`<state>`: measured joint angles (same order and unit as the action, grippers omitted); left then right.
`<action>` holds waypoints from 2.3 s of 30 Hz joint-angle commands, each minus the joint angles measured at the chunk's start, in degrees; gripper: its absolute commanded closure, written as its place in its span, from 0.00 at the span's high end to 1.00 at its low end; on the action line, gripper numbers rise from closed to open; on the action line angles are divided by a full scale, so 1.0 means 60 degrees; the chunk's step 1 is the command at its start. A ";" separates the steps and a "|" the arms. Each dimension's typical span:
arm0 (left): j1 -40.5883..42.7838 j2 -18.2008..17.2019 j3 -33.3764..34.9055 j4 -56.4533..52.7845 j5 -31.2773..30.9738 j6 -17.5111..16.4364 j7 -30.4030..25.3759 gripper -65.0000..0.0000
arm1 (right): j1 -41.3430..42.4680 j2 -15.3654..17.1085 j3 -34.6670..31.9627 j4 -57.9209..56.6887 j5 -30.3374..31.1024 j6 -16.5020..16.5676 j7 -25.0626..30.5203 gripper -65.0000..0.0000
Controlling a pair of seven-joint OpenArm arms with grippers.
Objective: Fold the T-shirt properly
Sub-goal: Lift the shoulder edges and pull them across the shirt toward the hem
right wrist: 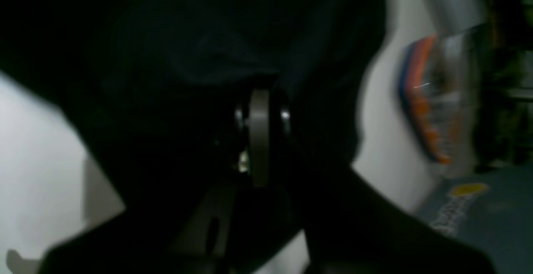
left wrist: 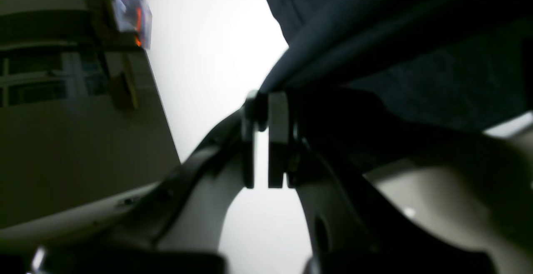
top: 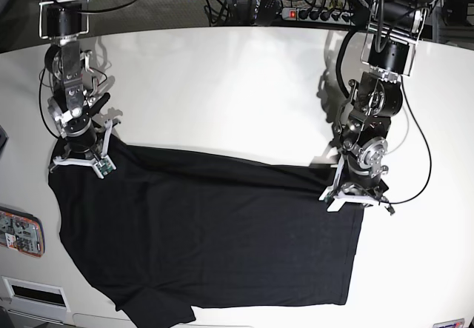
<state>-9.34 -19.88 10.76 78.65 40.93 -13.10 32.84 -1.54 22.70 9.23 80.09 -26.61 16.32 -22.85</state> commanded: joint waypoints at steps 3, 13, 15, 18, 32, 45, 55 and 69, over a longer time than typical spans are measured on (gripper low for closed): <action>-0.0325 0.0038 -0.0087 -0.0120 0.0131 0.0184 -0.0030 0.00 | 0.0645 0.0151 0.0065 -0.0184 0.0018 -0.0133 0.0241 0.00; -0.0970 0.0317 -0.0043 -0.0603 0.0131 0.0199 -0.0030 0.00 | 0.1495 0.0151 0.0051 -0.1137 0.0018 0.0394 0.0241 0.00; -0.1029 0.0361 -0.0043 -0.0603 0.0131 0.0199 -0.0030 0.00 | 0.1554 0.0151 0.0051 -0.1283 0.0018 0.0409 0.0241 0.00; -0.1219 0.0361 -0.0043 -0.0823 0.0131 0.0199 -0.0030 0.00 | 0.1744 0.0136 -0.0008 -0.1503 0.0018 0.0409 0.0255 0.00; -0.1761 0.0317 -0.0087 -0.1907 0.0146 0.0199 -0.1144 0.00 | 0.3239 0.0136 -0.0902 -0.2499 0.0018 0.0409 0.0241 0.00; -0.1747 0.0288 -0.0116 -0.1907 0.0146 0.0199 -0.1173 0.00 | 0.4074 0.0136 -0.0902 -0.3730 0.0018 0.0380 0.0270 0.00; -0.1776 0.0097 -0.0116 -0.1907 0.0146 0.0199 -0.1173 0.00 | 0.4088 0.0136 -0.0858 -0.3730 0.0018 0.0380 0.0285 0.00; -0.1791 0.0141 -0.0571 -0.1907 0.0146 0.0199 -0.1246 0.00 | 0.4147 0.0151 -0.0872 -0.3730 0.0018 0.0380 0.0299 0.00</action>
<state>-18.28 -18.55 7.68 66.26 40.91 -13.28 25.67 21.58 22.57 3.49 56.77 -26.59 19.64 -21.61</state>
